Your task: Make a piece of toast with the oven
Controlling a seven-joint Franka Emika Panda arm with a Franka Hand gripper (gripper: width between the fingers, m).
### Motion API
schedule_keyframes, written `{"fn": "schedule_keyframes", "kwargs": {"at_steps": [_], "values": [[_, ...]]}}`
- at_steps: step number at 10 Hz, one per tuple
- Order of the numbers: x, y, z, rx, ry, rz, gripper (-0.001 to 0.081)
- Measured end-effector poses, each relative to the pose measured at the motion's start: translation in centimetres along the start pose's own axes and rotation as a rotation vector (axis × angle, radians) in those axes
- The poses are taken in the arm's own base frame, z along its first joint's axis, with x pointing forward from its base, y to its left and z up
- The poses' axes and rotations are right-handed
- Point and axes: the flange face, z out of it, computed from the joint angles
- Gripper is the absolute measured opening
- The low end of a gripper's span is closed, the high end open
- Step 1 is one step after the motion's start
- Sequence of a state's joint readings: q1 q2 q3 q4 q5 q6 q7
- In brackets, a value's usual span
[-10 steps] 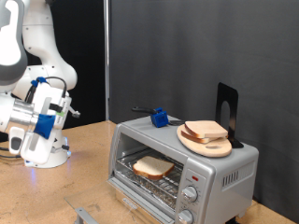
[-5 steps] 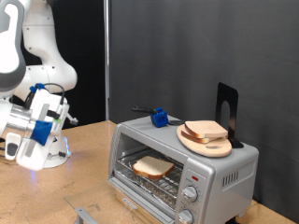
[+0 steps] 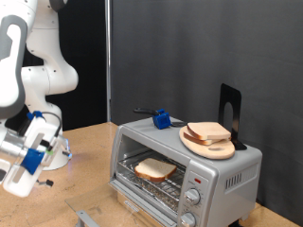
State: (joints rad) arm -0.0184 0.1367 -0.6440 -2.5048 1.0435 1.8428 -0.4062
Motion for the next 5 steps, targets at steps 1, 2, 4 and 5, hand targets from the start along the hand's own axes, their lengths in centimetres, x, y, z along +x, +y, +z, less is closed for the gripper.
{"fn": "schedule_keyframes", "kwargs": {"at_steps": [1, 2, 4, 5], "values": [[0.7, 0.7, 0.4, -0.011, 0.003, 0.001, 0.0805], [1.4, 1.3, 0.7, -0.025, 0.007, 0.004, 0.0805], [2.6, 2.4, 1.8, -0.037, 0.022, -0.001, 0.0805], [3.1, 2.7, 2.6, -0.037, 0.020, -0.010, 0.0805]]}}
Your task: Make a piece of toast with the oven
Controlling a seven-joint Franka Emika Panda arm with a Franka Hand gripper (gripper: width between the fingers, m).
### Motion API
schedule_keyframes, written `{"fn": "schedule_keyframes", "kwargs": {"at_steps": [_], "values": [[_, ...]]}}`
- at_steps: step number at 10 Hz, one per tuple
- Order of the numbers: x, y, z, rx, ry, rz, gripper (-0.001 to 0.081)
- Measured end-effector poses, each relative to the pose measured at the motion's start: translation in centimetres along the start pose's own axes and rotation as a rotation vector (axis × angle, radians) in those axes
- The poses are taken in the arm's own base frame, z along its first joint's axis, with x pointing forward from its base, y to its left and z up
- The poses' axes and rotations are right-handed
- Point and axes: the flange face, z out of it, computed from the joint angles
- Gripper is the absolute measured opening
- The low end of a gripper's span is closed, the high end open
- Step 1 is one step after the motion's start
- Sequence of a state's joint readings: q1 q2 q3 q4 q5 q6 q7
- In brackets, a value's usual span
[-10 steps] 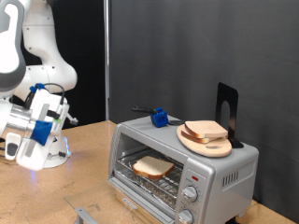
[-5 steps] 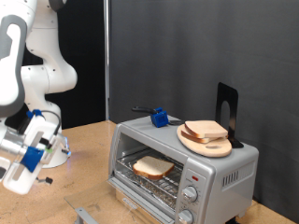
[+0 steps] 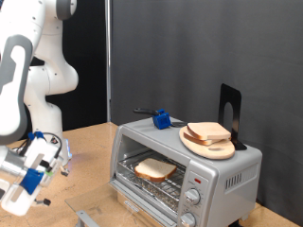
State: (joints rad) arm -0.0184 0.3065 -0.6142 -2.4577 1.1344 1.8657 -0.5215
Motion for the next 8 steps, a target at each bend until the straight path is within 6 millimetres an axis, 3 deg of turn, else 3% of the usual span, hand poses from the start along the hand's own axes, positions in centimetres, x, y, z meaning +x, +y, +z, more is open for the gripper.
{"fn": "schedule_keyframes", "kwargs": {"at_steps": [4, 8], "values": [[0.7, 0.3, 3.9, -0.011, -0.041, -0.026, 0.0805], [-1.0, -1.4, 6.7, 0.036, -0.166, -0.094, 0.0805]]}}
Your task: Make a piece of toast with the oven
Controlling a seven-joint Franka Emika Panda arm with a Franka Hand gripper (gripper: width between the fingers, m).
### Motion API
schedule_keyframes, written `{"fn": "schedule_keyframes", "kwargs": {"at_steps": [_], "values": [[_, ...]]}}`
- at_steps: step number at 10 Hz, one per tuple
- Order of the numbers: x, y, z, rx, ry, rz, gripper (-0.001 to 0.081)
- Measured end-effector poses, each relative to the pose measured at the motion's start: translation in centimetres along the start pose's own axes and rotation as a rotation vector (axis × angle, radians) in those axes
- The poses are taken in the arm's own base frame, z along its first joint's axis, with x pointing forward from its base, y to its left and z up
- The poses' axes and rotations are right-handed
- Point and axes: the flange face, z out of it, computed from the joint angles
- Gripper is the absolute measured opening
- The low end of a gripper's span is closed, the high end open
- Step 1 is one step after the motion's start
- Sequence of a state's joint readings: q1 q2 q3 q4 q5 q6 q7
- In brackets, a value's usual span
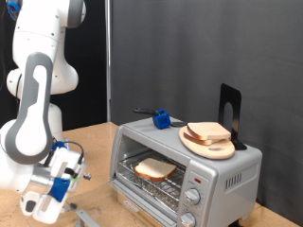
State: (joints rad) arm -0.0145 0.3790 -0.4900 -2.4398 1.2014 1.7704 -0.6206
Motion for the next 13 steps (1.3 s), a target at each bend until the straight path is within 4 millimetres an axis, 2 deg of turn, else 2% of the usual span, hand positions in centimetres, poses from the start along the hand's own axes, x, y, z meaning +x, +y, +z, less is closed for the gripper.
{"fn": "schedule_keyframes", "kwargs": {"at_steps": [4, 7, 9, 13], "values": [[-3.0, -3.0, -1.9, 0.183, -0.114, -0.081, 0.0805], [-5.0, -6.1, -2.8, 0.273, -0.093, -0.141, 0.0805], [-6.2, -8.3, -2.0, 0.305, -0.077, -0.170, 0.0805], [-8.8, -11.4, 2.1, 0.282, -0.088, -0.208, 0.0805]]}}
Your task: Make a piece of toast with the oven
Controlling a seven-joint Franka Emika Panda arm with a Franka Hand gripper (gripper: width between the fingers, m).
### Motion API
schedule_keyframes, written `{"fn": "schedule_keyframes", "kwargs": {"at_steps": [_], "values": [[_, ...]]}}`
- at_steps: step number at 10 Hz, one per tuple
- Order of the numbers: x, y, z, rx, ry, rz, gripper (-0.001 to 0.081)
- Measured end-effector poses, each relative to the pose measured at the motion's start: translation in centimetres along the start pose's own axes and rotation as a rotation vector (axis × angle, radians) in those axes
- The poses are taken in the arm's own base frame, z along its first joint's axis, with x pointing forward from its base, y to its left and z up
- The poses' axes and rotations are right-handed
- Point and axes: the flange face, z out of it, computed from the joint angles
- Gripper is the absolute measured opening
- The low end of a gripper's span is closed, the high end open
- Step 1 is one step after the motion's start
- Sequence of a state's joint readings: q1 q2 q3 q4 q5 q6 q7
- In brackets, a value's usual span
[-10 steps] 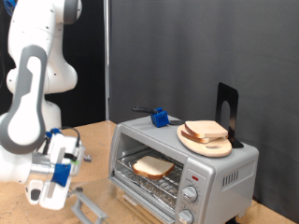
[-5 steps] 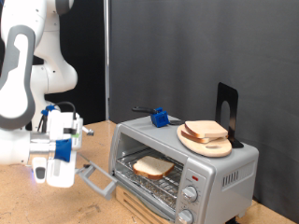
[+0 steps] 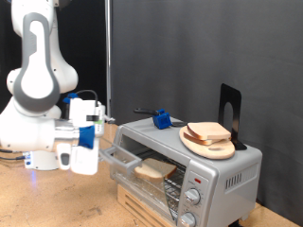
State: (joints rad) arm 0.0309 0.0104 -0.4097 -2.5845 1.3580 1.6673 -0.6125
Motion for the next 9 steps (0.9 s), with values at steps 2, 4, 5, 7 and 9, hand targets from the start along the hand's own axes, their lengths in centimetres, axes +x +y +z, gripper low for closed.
{"fn": "schedule_keyframes", "kwargs": {"at_steps": [2, 4, 5, 7, 9], "values": [[-1.1, -0.8, 2.7, -0.010, -0.025, -0.011, 0.0805], [-2.2, -1.5, 5.0, -0.016, -0.038, -0.010, 0.0805], [-2.7, -2.0, 5.1, -0.018, -0.030, -0.003, 0.0805], [-4.0, -2.4, 4.7, -0.010, -0.052, 0.036, 0.0805], [-5.2, -2.0, 3.4, -0.015, -0.075, 0.080, 0.0805]]}}
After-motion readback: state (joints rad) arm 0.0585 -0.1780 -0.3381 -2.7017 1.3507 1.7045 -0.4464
